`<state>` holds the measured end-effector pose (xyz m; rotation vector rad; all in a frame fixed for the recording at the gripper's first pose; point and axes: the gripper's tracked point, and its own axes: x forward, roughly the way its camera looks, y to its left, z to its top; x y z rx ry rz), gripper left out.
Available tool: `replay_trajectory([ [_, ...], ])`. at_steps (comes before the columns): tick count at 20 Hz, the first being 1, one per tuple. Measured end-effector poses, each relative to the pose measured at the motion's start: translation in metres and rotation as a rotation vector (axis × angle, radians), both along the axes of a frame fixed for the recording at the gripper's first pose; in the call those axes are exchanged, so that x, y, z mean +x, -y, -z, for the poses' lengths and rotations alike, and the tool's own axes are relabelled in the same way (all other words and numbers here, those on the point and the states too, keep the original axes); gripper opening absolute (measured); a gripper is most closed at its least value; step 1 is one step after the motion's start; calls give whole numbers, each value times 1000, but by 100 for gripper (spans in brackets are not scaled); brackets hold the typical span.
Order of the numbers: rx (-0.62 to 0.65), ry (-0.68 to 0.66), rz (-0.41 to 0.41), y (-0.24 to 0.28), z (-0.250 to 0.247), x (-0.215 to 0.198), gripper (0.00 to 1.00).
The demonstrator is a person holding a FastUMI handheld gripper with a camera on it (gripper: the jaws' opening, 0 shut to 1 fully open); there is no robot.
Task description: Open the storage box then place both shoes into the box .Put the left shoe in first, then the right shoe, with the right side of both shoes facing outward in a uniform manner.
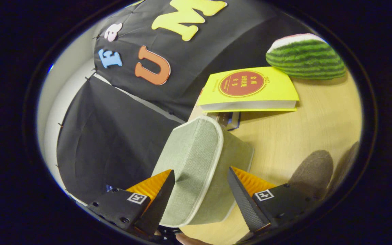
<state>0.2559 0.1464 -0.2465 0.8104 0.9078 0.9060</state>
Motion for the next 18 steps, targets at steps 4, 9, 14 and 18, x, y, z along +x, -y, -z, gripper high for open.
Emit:
replay_trajectory([
  [4,100,-103,-42,-14,2,-4,98],
  [9,119,-168,-61,-22,5,-8,84],
  [14,61,-156,-12,-18,6,-5,70],
  [18,-16,-155,36,-12,1,-7,65],
])
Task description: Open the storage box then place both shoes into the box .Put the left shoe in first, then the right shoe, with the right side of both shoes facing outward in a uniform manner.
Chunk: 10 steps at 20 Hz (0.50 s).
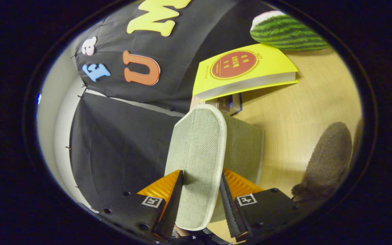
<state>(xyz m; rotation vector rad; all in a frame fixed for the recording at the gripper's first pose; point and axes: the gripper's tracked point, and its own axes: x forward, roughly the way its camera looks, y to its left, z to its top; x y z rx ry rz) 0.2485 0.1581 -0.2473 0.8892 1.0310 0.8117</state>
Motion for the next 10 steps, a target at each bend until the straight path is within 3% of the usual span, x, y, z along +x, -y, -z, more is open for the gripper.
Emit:
replay_trajectory([
  [7,-127,55,27,12,-16,-1,36],
  [10,-153,48,48,11,-30,-7,15],
])
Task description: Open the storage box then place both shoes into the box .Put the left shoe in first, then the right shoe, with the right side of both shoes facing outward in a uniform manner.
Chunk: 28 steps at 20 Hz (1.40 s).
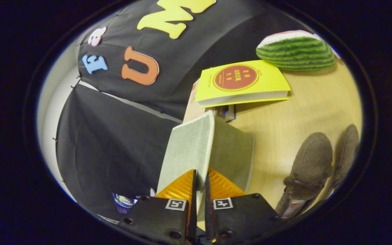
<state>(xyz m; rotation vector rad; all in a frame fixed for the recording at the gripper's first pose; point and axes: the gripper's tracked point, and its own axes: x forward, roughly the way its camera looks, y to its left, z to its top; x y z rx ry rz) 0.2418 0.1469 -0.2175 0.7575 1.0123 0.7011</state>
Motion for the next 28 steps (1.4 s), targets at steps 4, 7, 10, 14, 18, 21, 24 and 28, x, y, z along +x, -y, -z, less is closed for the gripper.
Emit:
replay_trajectory([
  [4,-120,62,9,0,-23,-3,6],
  [7,-128,92,19,-6,-56,-3,6],
  [10,-137,129,14,-18,-86,-9,6],
  [14,-128,160,3,-43,-124,-20,6],
  [18,-153,190,-22,-84,-147,-32,6],
  [21,-171,234,-77,-124,-154,-45,6],
  [24,-136,275,-100,-159,-170,-53,6],
  [28,-137,279,-59,-187,-176,-48,8],
])
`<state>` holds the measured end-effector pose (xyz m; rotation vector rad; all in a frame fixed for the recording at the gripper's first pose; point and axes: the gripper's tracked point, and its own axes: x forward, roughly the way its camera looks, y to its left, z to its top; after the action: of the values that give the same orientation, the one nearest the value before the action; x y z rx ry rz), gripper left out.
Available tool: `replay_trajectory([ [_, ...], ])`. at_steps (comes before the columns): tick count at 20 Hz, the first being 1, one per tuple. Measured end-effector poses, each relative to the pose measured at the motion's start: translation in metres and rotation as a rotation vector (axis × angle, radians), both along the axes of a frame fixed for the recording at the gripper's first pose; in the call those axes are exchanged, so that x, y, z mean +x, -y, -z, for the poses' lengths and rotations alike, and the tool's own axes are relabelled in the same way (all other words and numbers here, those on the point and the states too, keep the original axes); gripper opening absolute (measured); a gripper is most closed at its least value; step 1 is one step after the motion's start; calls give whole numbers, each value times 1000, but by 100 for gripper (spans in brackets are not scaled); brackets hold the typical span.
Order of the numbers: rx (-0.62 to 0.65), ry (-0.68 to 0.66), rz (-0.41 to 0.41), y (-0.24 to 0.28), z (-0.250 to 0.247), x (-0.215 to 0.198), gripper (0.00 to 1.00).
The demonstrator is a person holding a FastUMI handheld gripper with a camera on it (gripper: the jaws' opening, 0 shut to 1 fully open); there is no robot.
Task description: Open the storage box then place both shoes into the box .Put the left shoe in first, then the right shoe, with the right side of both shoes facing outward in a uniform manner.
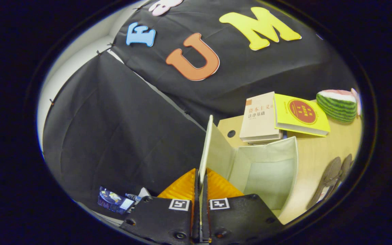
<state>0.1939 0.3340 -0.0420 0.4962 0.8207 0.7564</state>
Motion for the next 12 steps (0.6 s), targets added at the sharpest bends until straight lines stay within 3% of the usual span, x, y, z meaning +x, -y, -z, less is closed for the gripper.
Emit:
replay_trajectory([
  [2,0,-5,-7,-19,1,-3,14],
  [5,45,2,-33,-55,-8,-16,33],
  [8,73,2,-60,-77,-20,-40,75],
  [10,45,17,-66,-80,-24,-52,91],
  [12,9,54,-47,-74,-28,-58,95],
])
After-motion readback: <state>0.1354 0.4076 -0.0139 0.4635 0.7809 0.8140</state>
